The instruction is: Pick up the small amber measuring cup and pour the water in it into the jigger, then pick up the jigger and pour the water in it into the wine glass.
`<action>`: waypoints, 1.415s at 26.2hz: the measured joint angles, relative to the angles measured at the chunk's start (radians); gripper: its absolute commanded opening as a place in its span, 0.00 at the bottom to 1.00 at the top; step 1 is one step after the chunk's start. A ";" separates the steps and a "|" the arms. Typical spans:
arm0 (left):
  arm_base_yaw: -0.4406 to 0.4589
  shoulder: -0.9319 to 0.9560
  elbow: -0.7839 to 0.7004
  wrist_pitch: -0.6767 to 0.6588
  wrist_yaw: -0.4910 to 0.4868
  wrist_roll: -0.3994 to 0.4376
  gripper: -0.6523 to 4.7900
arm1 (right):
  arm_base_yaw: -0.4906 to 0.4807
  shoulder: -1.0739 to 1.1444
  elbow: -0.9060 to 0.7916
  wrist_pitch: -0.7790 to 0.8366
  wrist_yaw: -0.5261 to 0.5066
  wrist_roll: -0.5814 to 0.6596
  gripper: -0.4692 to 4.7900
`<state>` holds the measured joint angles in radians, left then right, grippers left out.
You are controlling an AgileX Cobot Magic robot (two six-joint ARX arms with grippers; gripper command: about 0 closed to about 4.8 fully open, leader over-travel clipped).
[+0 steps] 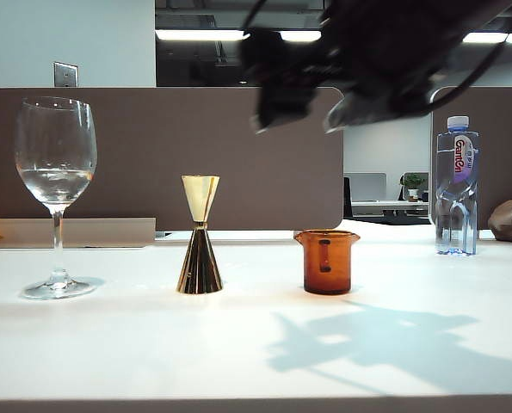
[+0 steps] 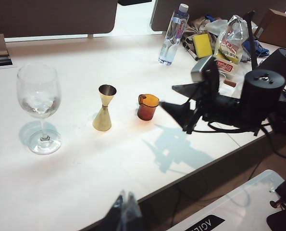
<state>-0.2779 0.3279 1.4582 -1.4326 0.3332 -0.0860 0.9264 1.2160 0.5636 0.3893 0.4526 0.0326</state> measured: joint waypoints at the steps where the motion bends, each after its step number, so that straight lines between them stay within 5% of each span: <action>1: 0.000 0.000 0.000 0.000 0.000 0.000 0.12 | -0.011 -0.026 -0.010 -0.017 0.002 0.000 0.43; 2: 0.000 -0.001 0.000 0.000 0.000 0.000 0.12 | -0.029 -0.056 -0.025 -0.036 0.008 0.000 0.26; 4: 0.000 -0.001 0.000 0.000 0.000 0.000 0.12 | -0.072 -0.115 -0.063 -0.071 0.011 -0.001 0.08; 8: 0.000 -0.001 0.000 0.000 0.000 0.000 0.12 | -0.160 -0.236 -0.122 -0.142 -0.002 -0.002 0.08; 13: 0.000 0.000 0.000 0.000 0.000 0.000 0.12 | -0.343 -0.393 -0.143 -0.283 -0.174 -0.003 0.08; 23: 0.000 0.000 0.000 0.000 0.000 0.000 0.12 | -0.702 -0.641 -0.165 -0.416 -0.187 -0.003 0.08; 37: 0.000 0.000 0.000 0.000 0.000 0.000 0.12 | -0.809 -0.716 -0.228 -0.433 -0.185 -0.003 0.08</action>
<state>-0.2779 0.3275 1.4582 -1.4326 0.3332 -0.0860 0.1169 0.4999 0.3359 -0.0433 0.2680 0.0296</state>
